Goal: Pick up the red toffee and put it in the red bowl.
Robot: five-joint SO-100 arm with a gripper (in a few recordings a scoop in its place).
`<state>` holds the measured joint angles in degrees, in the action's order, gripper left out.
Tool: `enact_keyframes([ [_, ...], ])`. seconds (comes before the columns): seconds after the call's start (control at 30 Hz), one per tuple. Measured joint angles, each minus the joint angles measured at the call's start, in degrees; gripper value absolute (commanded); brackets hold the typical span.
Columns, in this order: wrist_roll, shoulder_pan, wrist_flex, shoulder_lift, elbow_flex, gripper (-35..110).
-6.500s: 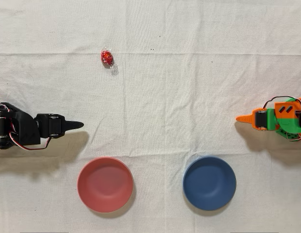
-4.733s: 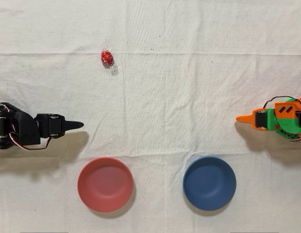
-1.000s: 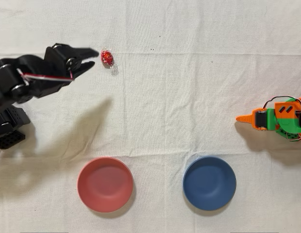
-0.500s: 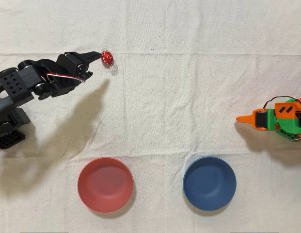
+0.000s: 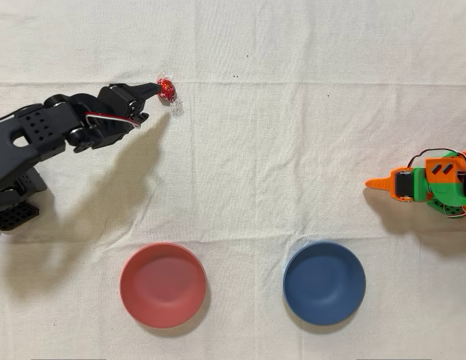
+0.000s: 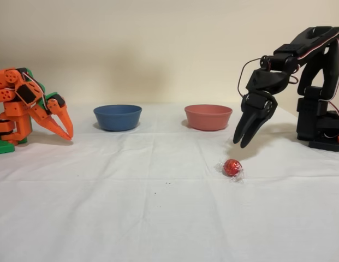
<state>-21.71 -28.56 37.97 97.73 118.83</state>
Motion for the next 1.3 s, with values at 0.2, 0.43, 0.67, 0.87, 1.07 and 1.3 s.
enact_keyframes([
  [0.2, 1.32, -0.97, -0.35, -3.43, -1.23, 27],
  [0.43, 2.55, -1.76, -0.88, -6.15, -3.16, 27],
  [0.67, 3.60, -3.08, -1.23, -9.14, -5.71, 28],
  [0.87, 3.52, -3.25, -1.23, -12.13, -8.88, 28],
  [1.07, 3.52, -3.69, -1.23, -14.77, -11.25, 28],
  [1.3, 3.60, -4.13, -3.16, -17.31, -12.57, 28],
])
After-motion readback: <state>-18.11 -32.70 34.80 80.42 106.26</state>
